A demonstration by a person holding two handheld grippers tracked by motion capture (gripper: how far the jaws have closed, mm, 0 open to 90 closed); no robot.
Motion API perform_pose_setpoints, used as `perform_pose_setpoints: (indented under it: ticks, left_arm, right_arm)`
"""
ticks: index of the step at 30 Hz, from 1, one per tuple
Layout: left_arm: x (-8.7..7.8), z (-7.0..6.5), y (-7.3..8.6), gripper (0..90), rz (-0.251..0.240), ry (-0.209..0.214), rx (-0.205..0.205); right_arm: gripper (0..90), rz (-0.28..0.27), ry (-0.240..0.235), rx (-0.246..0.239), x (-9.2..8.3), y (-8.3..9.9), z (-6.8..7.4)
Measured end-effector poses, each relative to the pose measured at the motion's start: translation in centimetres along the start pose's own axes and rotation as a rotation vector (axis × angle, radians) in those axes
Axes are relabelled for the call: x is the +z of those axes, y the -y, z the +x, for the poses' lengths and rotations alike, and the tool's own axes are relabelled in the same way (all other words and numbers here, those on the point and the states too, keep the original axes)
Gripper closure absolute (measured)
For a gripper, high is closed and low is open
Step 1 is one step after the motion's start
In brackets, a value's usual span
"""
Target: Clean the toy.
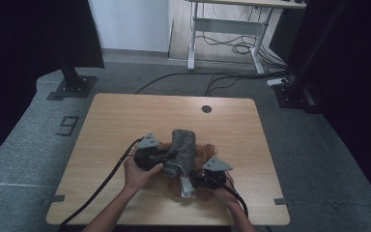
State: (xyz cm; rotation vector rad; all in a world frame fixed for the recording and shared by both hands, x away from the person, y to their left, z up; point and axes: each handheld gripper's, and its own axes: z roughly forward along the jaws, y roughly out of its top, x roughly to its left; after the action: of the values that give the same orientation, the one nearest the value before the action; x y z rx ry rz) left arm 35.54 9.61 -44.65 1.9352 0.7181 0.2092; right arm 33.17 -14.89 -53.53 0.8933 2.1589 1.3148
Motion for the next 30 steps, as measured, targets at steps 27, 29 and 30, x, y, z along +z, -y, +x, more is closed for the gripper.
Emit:
perform_pose_setpoints:
  ticks: [27,29,30]
  left_arm:
    - [-0.4,2.5,2.0,77.6,0.060,-0.165,0.002]
    - [-1.9,3.4,2.6,77.7,0.041,-0.168,-0.021]
    - [-2.3,3.6,2.8,77.7,0.035,-0.169,-0.026]
  right_arm:
    - [46.0,0.029,0.014,-0.006,0.0,0.6,0.3]
    - [46.8,0.028,0.013,-0.009,-0.1,0.6,0.3]
    - [47.1,0.028,0.011,-0.009,-0.1,0.6,0.3]
